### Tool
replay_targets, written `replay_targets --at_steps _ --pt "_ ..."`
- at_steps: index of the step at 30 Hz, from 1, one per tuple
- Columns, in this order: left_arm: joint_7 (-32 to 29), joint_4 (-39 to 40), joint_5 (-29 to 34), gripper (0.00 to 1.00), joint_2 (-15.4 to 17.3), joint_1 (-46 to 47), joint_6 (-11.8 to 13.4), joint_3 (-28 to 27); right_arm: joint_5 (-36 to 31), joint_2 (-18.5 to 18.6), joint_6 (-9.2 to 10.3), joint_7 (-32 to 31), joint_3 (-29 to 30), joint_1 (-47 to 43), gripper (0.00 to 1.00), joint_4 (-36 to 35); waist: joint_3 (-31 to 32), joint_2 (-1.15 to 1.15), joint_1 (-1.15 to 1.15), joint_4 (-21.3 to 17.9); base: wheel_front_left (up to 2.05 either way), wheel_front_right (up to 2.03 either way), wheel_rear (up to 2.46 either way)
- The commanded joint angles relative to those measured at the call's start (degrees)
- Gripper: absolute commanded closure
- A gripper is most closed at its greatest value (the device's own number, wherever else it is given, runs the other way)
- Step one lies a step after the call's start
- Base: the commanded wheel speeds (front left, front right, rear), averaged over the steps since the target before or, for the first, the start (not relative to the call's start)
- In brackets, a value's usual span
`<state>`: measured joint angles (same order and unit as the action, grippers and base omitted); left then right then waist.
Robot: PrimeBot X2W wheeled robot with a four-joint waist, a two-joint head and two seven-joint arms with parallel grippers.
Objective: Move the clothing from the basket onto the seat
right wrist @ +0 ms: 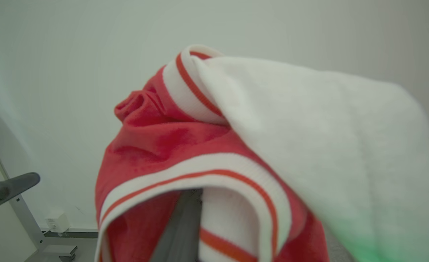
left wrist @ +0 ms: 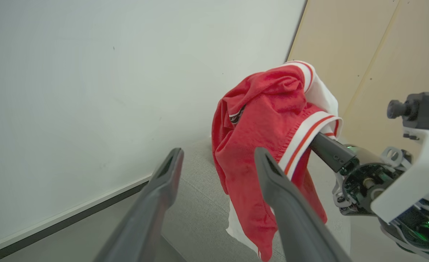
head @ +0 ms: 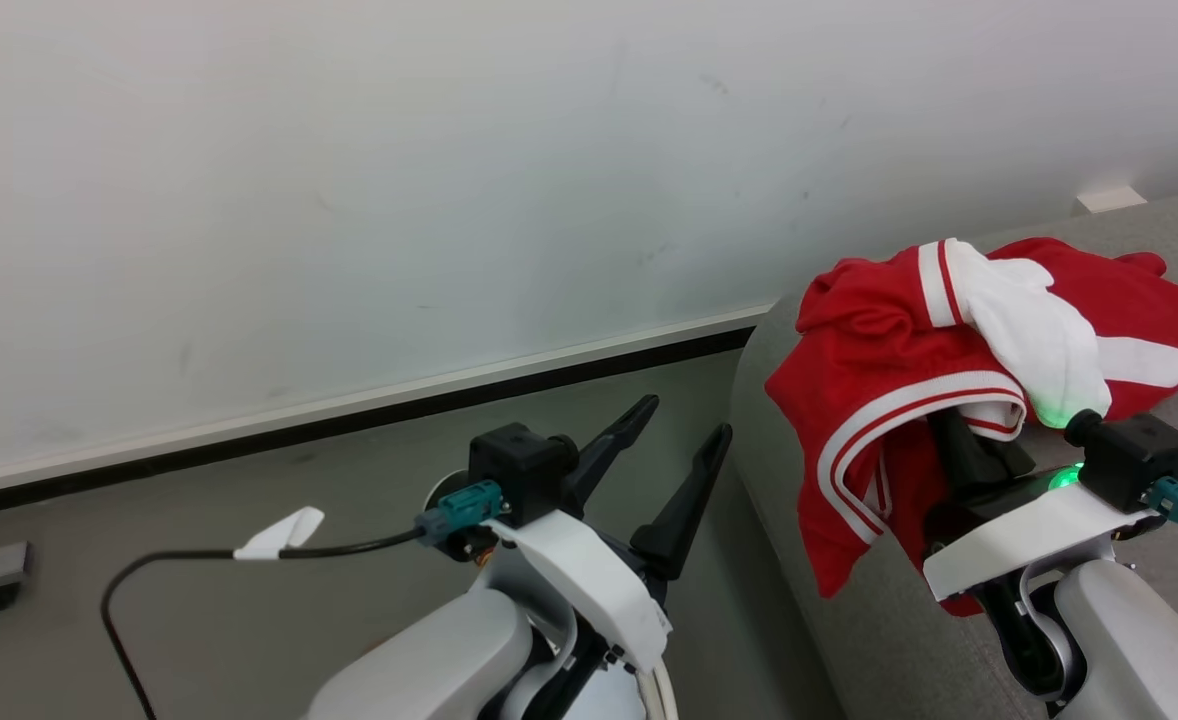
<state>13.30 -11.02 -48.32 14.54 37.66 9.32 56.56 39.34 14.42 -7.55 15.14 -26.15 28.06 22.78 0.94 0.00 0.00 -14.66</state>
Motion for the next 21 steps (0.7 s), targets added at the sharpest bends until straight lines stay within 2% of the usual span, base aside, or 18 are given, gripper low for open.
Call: replay_targets --at_steps 1,21 --pt "0.56 -0.16 0.41 0.0 -0.15 0.5 -0.25 0.16 0.07 0.54 0.13 0.0 0.38 -0.17 1.0 -0.4 -0.23 0.0 0.0 -0.5 0.0 0.0 0.0" --pt "-0.28 0.09 0.86 0.0 -0.39 1.72 -0.96 1.5 -0.4 0.67 0.13 0.0 2.64 -0.39 1.0 -1.26 -1.98 0.0 0.0 -0.86 0.0 0.0 0.0"
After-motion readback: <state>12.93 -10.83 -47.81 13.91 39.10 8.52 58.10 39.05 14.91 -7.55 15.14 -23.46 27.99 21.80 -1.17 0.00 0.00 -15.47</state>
